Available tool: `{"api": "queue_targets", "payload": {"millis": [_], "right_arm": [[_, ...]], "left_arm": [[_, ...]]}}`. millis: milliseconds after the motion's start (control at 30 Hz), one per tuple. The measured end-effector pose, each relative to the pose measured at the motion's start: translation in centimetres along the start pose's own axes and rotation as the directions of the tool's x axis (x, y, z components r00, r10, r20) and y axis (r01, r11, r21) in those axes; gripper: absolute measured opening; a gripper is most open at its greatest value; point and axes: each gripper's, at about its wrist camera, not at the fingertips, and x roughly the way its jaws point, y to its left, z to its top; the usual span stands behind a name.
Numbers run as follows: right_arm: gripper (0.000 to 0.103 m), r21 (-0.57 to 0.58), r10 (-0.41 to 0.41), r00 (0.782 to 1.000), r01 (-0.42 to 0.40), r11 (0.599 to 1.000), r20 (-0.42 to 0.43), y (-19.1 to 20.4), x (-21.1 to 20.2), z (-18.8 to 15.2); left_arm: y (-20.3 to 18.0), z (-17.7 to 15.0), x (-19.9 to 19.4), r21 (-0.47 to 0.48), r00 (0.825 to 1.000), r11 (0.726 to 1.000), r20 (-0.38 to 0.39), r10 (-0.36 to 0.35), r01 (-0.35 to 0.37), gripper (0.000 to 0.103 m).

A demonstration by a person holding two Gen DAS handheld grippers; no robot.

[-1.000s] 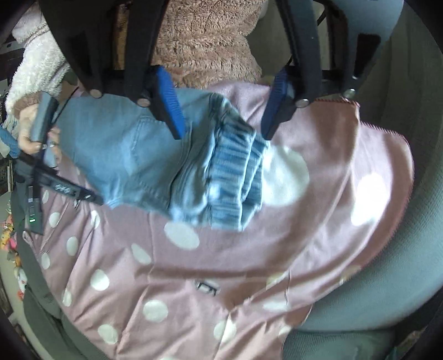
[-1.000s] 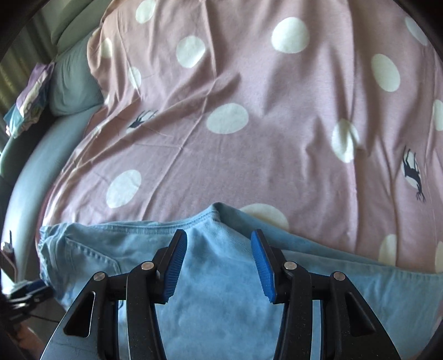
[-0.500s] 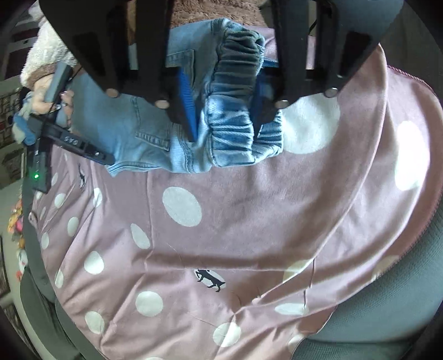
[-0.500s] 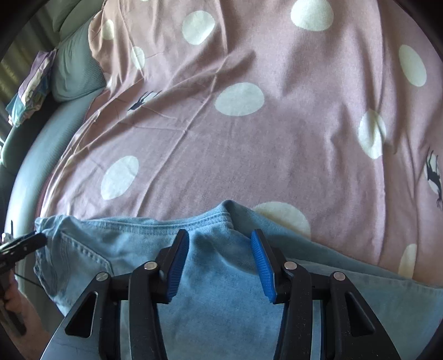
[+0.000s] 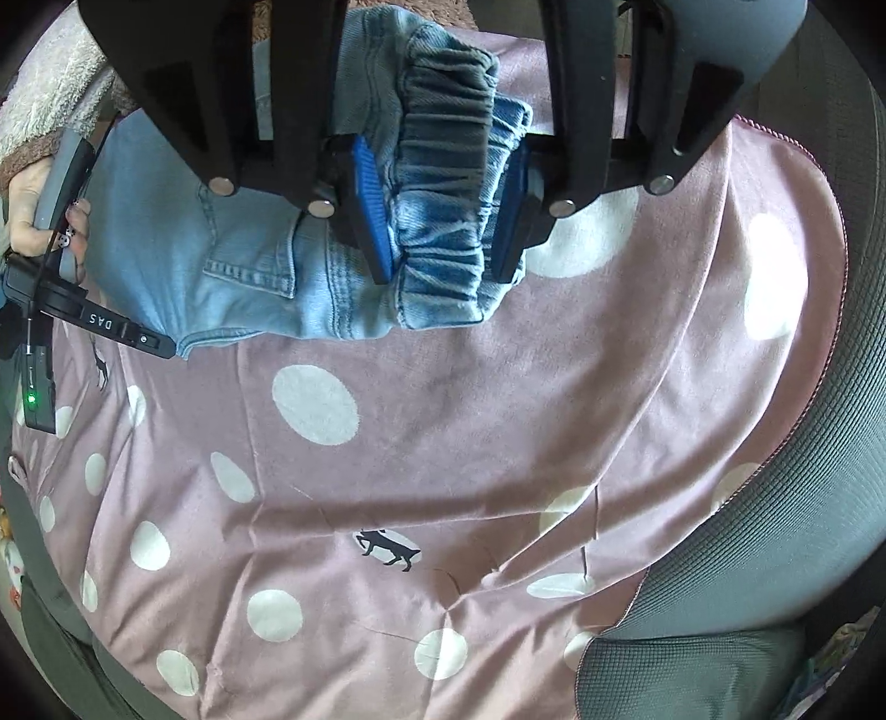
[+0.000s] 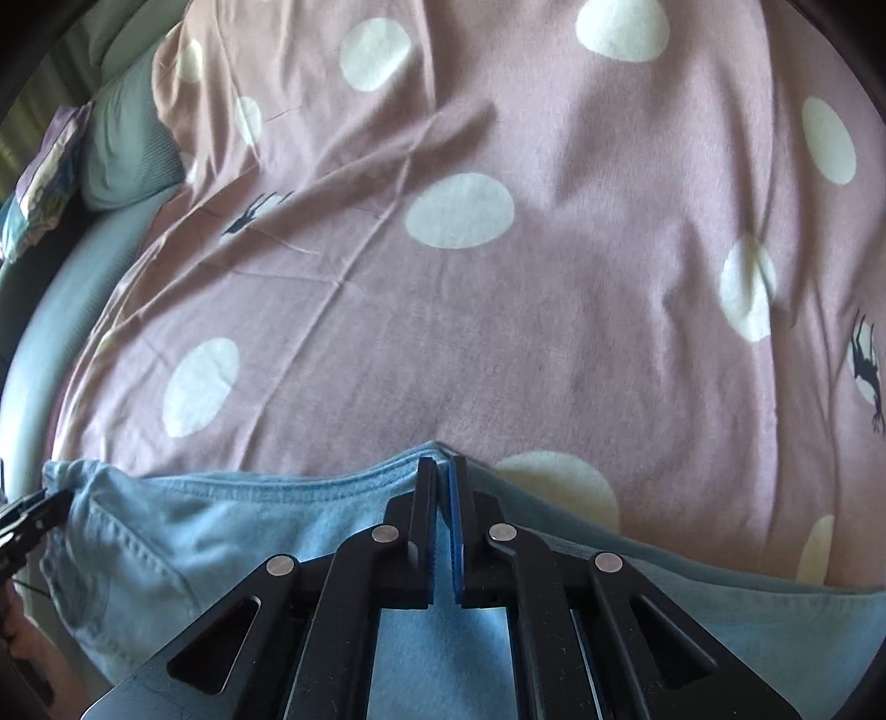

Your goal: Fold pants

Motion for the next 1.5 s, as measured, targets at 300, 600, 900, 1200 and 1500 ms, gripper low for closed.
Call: {"api": "queue_targets", "payload": {"millis": [300,600,900,1200,1500], "right_arm": [[0.045,0.081,-0.024,0.993,0.014,0.997,0.116,-2.9,-5.3,-1.3],[0.052,0.494,-0.276,0.943,0.153,0.856,0.187,-18.6,-15.8,-13.3],[0.052,0.762,-0.434,0.899,0.238,0.602,0.062,-27.8,-19.0,-25.1],[0.025,0.851,-0.44,0.888,0.127,0.509,0.13,-31.0,-20.4,-28.7],[0.025,0.86,-0.386,0.912,0.08,0.504,0.142,-31.8,-18.6,-28.3]], "left_arm": [[-3.4,1.4,-6.2,0.025,0.993,0.999,0.109,0.035,-0.038,0.068],[-11.2,1.3,-5.9,0.172,0.99,0.981,0.09,-0.104,0.087,0.07],[-19.1,2.9,-1.9,0.269,0.987,0.952,0.023,-0.158,0.146,0.068],[-26.3,2.2,7.7,0.342,0.967,0.909,-0.163,-0.193,0.239,0.018],[-26.3,1.9,11.2,0.324,0.964,0.915,-0.194,-0.184,0.24,0.018]]}}
